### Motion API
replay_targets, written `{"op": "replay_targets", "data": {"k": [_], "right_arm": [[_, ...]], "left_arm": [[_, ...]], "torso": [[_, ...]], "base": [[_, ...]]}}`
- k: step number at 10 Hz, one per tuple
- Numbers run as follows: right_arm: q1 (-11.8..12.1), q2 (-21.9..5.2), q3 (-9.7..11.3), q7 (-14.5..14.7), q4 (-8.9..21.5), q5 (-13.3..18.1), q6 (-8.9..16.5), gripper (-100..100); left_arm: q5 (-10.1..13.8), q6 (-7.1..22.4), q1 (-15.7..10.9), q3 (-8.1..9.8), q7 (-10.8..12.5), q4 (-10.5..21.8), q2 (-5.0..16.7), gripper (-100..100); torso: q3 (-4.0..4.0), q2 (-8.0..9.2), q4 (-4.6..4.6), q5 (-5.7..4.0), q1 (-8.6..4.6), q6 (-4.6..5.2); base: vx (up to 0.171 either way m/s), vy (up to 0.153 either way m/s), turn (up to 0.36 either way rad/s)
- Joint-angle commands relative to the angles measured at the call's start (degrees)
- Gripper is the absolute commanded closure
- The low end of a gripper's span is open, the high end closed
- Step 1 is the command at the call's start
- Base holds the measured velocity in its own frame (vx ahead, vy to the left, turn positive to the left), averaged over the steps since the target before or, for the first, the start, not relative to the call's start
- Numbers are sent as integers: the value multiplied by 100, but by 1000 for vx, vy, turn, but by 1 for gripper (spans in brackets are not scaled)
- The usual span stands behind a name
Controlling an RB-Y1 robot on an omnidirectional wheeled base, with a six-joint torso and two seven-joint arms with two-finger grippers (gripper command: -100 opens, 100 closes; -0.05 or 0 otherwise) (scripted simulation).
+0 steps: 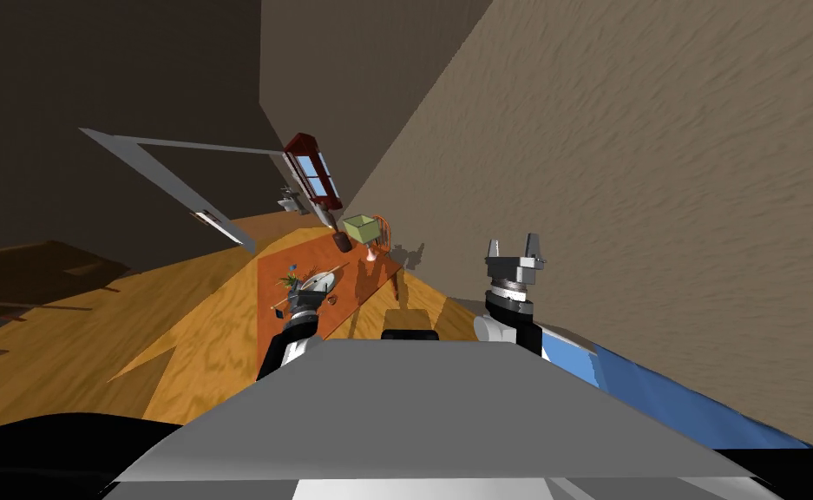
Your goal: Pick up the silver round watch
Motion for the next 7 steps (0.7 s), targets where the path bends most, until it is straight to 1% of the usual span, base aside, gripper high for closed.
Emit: {"op": "replay_targets", "data": {"k": [1, 2, 3, 4, 5, 6, 7], "right_arm": [[0, 0, 0, 0, 0, 0, 0, 0], [0, 0, 0, 0, 0, 0, 0, 0], [0, 0, 0, 0, 0, 0, 0, 0], [0, 0, 0, 0, 0, 0, 0, 0], [0, 0, 0, 0, 0, 0, 0, 0], [0, 0, 0, 0, 0, 0, 0, 0], [1, 0, 0, 0, 0, 0, 0, 0]], "left_arm": [[103, 13, -35, 42, 93, 216, 18, -100], [321, 128, 11, 155, 242, 390, 29, -100], [321, 128, 11, 155, 242, 424, 29, -100], [544, 247, 62, 265, 382, 638, 45, -100], [706, 369, 118, 369, 514, 855, 64, -100], [772, 369, 118, 369, 514, 855, 64, -100], [979, 495, 179, 468, 637, 995, 86, -100]], "torso": [[0, 0, 0, 0, 0, 0], [0, 0, 0, 0, 4, -1], [-2, -3, 0, 1, 4, 1], [-1, -1, 0, 1, 7, -1], [-1, -2, 0, 1, 5, 0], [-5, -10, -2, 0, 2, 1], [-6, -10, -2, 0, 5, -1]], "base": [[28, -30, -41], [39, -30, -104], [32, -25, -44], [36, -31, -87], [64, -39, -152], [61, -24, -57], [68, -24, -124]]}}
